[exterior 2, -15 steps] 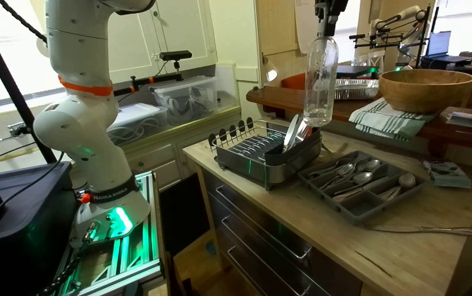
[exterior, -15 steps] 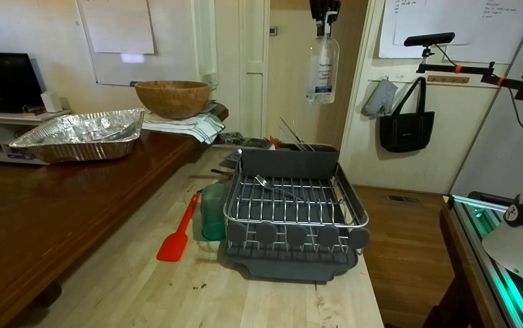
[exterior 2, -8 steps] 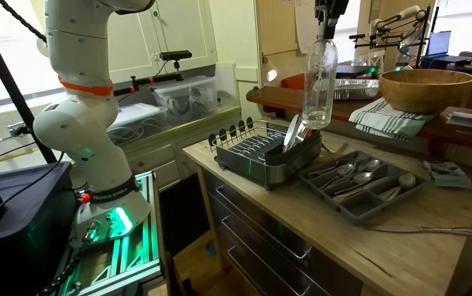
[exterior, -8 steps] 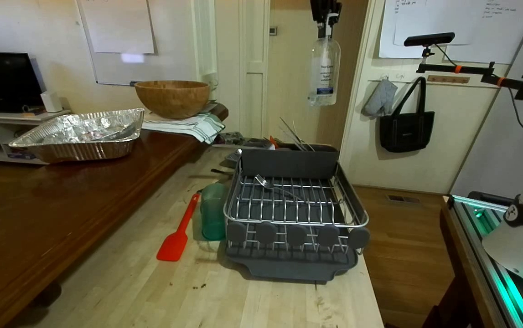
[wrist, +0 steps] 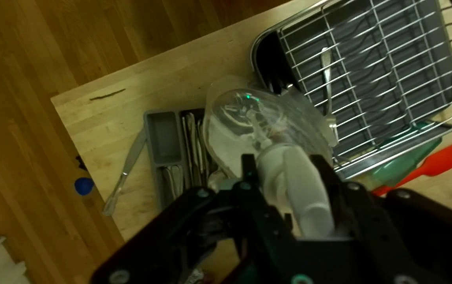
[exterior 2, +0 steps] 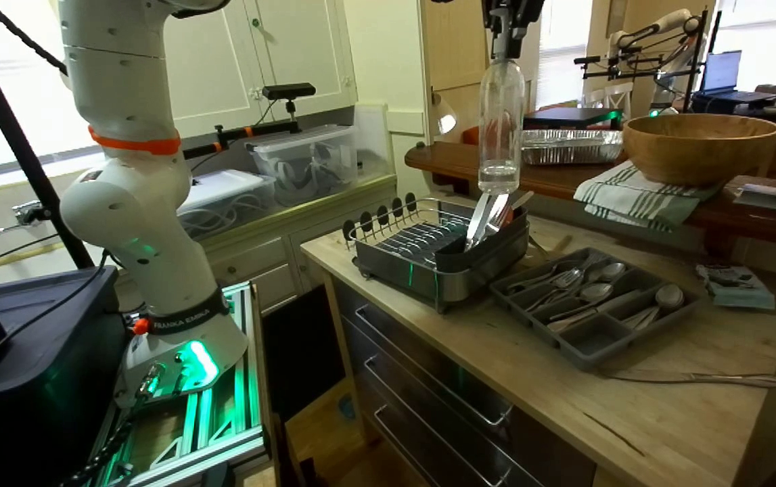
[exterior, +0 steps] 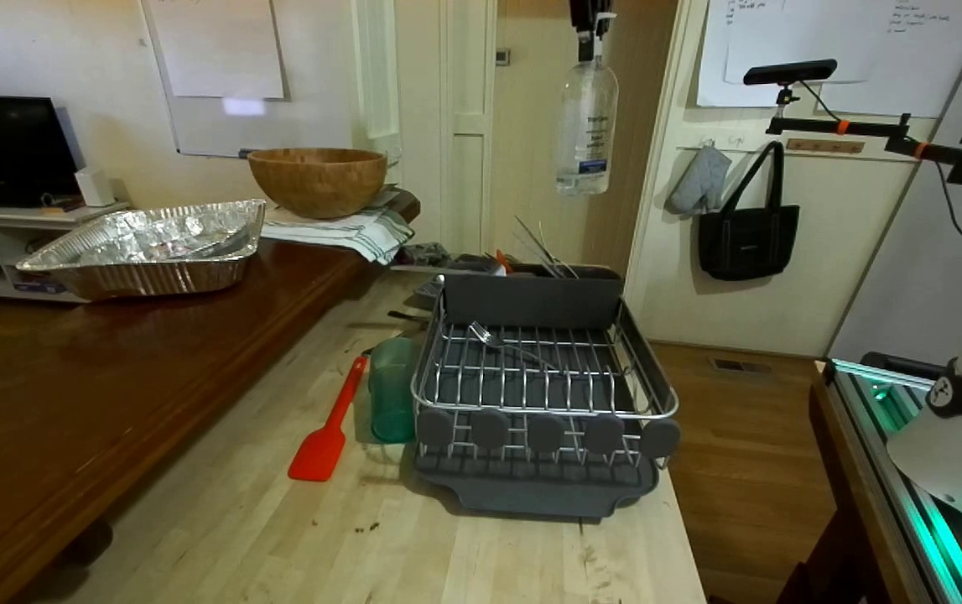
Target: Put the soap bottle in the drying rack
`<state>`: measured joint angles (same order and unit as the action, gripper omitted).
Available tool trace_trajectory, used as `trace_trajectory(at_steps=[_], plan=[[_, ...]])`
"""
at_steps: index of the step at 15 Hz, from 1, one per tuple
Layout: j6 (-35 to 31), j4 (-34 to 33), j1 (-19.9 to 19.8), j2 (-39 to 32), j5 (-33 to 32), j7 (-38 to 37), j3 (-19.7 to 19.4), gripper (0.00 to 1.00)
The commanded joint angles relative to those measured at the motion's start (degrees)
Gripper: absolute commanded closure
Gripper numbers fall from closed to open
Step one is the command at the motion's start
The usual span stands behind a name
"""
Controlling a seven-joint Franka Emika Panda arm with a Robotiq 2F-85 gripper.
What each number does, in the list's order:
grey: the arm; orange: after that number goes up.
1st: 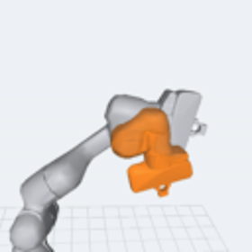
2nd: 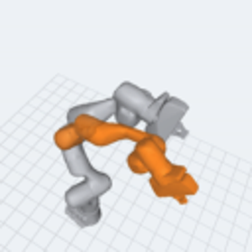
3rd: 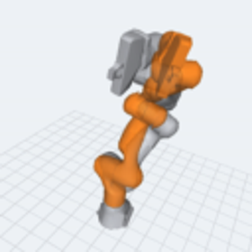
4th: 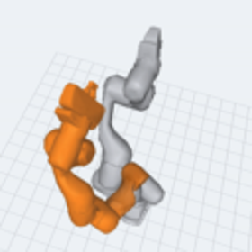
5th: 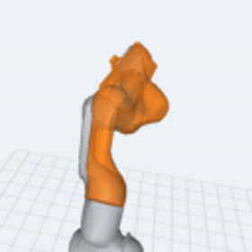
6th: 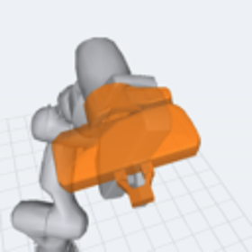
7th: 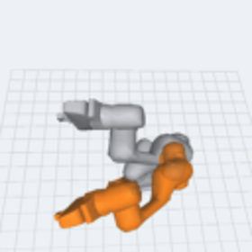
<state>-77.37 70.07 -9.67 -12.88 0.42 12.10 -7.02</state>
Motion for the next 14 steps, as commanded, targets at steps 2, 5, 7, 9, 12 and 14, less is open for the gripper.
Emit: trace_trajectory(at_steps=[2,5,7,9,12,14], plan=[[-2.96,10.13,2.82,9.15,-0.12,8.36,3.35,0.88],[-4.48,13.49,4.75,12.38,1.6,12.47,6.13,0.88],[-5.51,15.92,6.24,13.82,2.75,15.14,8.12,0.88],[-5.41,17.27,7.63,14.4,3.91,18.01,9.99,0.88],[-6.19,19.58,11.07,14.36,4.91,22.66,11.3,0.88],[-8.06,21.12,12.69,13.73,4.44,25.53,12.32,0.88]])
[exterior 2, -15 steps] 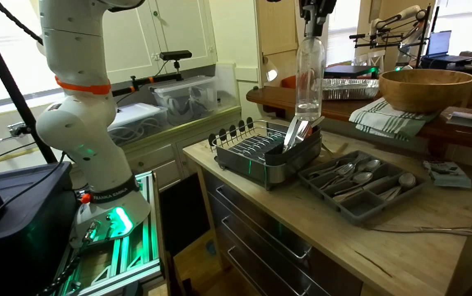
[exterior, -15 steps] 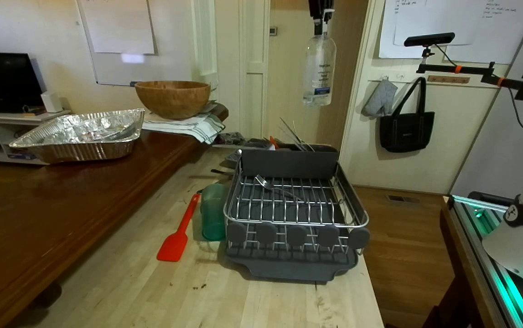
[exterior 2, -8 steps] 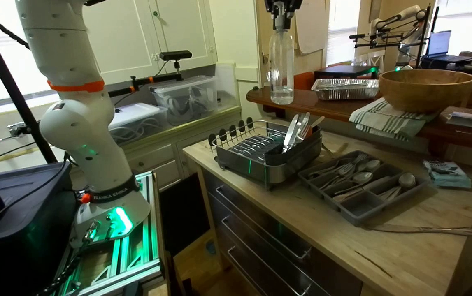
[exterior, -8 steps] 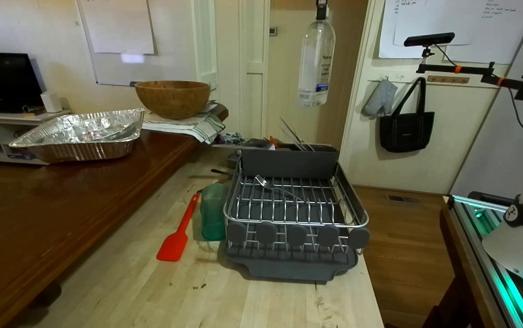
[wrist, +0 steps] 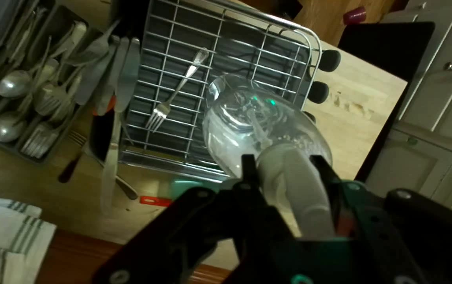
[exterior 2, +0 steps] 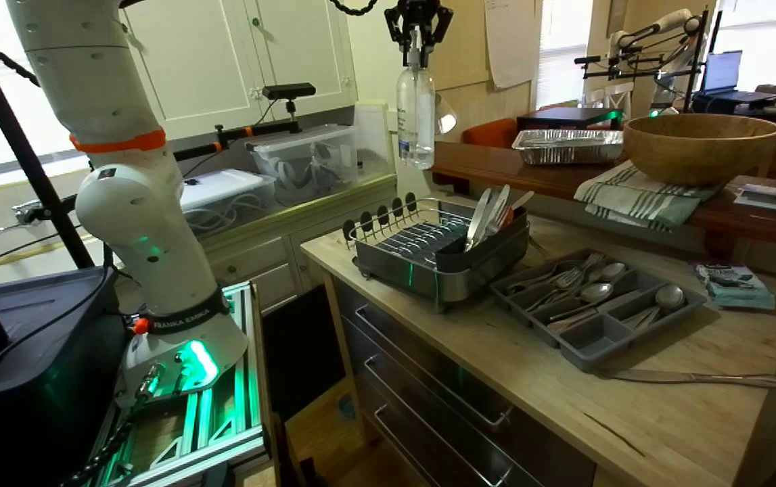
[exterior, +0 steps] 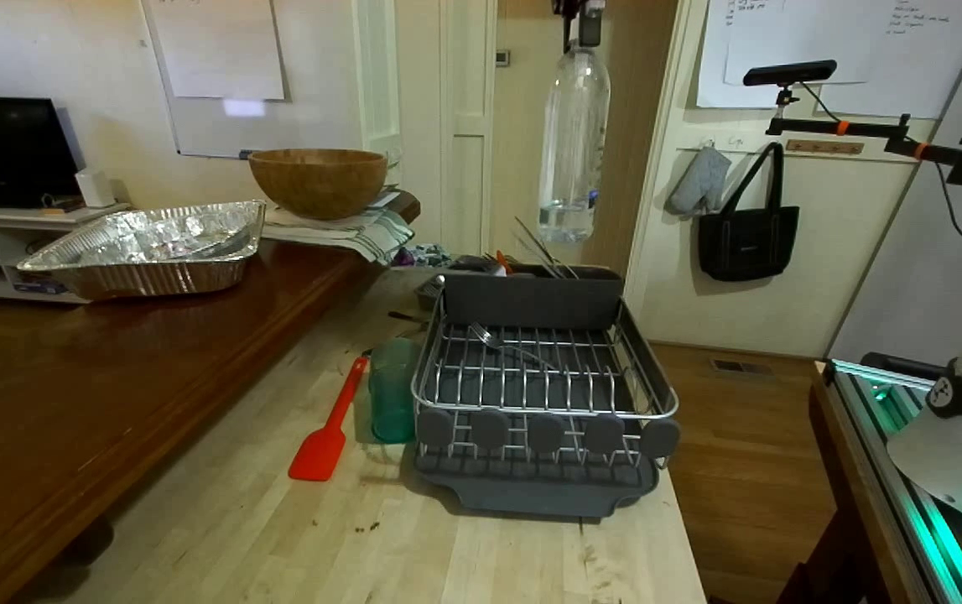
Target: Put the soap bottle in the drying rack
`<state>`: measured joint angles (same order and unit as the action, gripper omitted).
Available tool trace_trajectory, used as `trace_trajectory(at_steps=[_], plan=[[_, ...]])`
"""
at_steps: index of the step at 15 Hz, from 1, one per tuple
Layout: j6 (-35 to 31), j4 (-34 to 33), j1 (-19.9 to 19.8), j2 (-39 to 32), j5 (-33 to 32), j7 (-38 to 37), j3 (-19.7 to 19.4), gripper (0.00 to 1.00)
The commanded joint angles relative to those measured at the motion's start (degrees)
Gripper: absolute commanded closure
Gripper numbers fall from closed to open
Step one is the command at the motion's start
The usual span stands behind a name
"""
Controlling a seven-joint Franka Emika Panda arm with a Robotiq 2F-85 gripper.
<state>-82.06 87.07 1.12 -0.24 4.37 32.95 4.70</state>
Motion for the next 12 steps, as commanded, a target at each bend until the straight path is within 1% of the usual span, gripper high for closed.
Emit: trace_trajectory(at_steps=[1,4,8,10,12], plan=[[-4.1,4.53,2.45,0.55,0.36,5.72,0.94,0.88],[-4.87,5.52,3.67,-1.07,0.89,8.43,1.73,0.88],[-6.22,5.51,4.67,-5.06,0.82,13.47,2.84,0.88],[-6.43,5.18,5.08,-7.01,-0.59,15.83,3.54,0.88],[-6.27,4.81,5.2,-8.9,-1.28,19.99,4.14,0.88]])
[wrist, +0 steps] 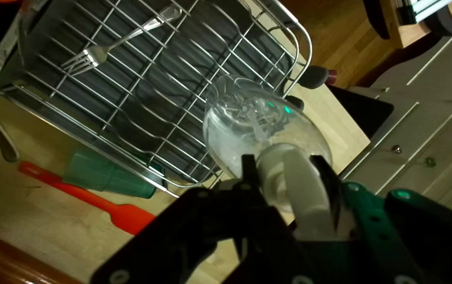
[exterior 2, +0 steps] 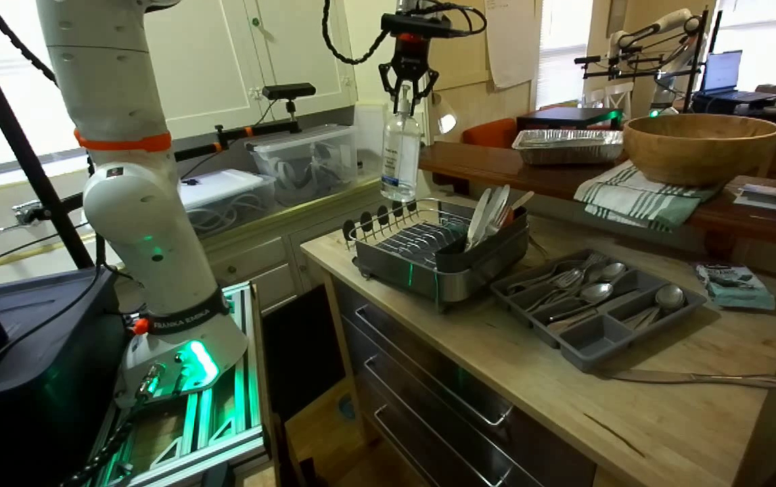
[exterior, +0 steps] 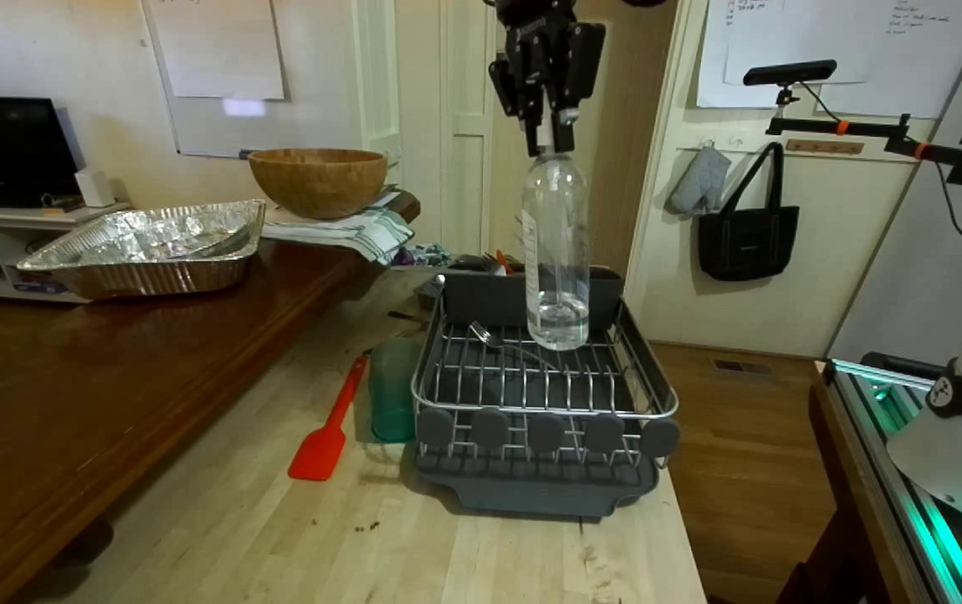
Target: Put the soap bottle in the drying rack
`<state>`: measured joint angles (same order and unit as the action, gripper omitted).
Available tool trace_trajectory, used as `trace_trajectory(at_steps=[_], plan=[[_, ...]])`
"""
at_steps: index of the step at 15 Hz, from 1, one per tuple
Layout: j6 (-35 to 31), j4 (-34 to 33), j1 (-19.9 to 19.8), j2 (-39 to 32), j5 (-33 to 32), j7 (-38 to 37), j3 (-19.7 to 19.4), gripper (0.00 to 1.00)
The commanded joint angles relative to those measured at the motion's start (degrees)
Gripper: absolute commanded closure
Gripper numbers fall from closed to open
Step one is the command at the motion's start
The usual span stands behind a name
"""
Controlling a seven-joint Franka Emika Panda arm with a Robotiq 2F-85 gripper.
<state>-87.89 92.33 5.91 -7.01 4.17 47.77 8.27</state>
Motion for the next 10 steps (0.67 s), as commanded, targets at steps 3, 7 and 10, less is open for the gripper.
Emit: trace_trajectory(at_steps=[3,7,10], plan=[[0.4,-1.51,0.03,-4.45,-1.2,14.8,1.31,0.88],[0.0,-0.89,0.13,-4.9,-0.56,16.17,1.01,0.63],[0.0,-1.11,0.09,-5.16,-0.56,17.47,1.0,0.63]])
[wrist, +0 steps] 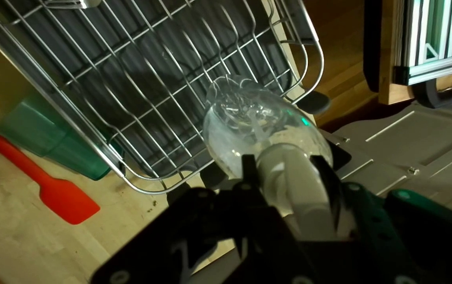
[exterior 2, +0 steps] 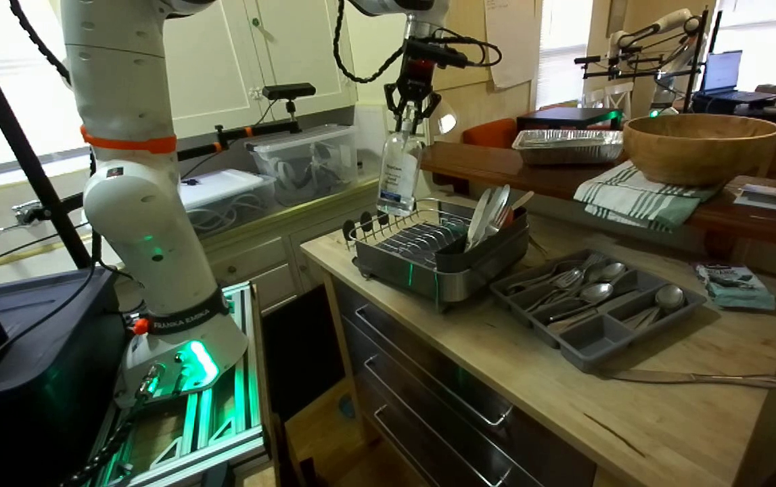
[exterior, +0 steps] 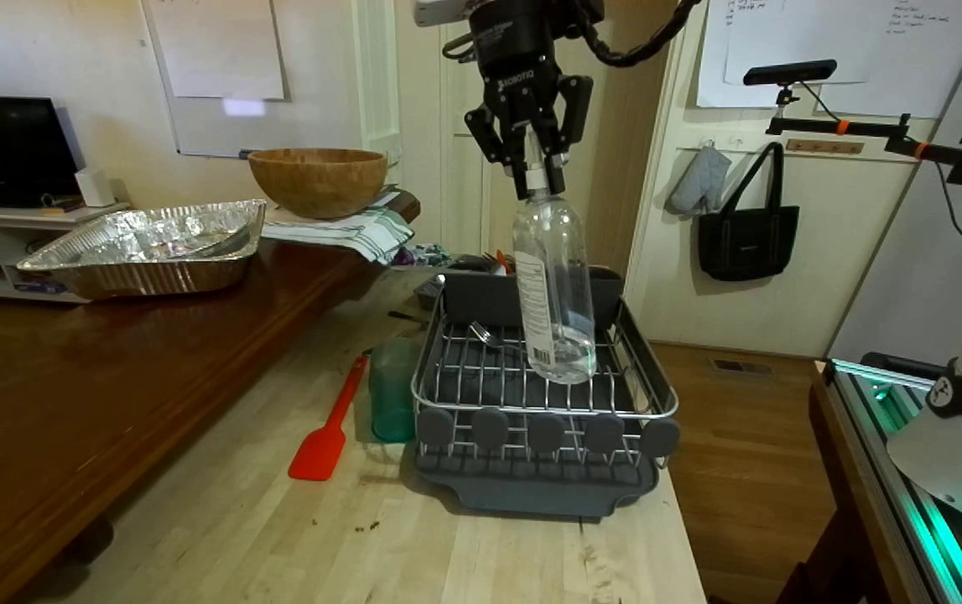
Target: Put the soap bottle in the drying rack
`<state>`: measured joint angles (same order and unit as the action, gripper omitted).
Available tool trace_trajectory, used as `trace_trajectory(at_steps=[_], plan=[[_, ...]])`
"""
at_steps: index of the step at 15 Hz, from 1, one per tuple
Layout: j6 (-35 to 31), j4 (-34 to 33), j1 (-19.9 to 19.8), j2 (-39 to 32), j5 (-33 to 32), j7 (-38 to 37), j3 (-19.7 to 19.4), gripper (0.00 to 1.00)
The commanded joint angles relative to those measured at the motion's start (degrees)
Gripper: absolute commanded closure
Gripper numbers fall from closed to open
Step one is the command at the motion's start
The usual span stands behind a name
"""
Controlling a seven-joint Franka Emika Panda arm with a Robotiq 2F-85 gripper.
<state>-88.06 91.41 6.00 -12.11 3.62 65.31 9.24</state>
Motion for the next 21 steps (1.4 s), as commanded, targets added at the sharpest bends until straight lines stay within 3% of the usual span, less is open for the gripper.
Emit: trace_trajectory(at_steps=[1,11,21], plan=[[0.17,-0.21,0.0,-0.06,-0.01,0.0,0.04,0.88],[-11.81,6.05,0.67,1.89,-5.43,26.75,2.15,0.88],[-16.21,12.68,0.8,4.17,-7.3,55.32,2.35,0.88]])
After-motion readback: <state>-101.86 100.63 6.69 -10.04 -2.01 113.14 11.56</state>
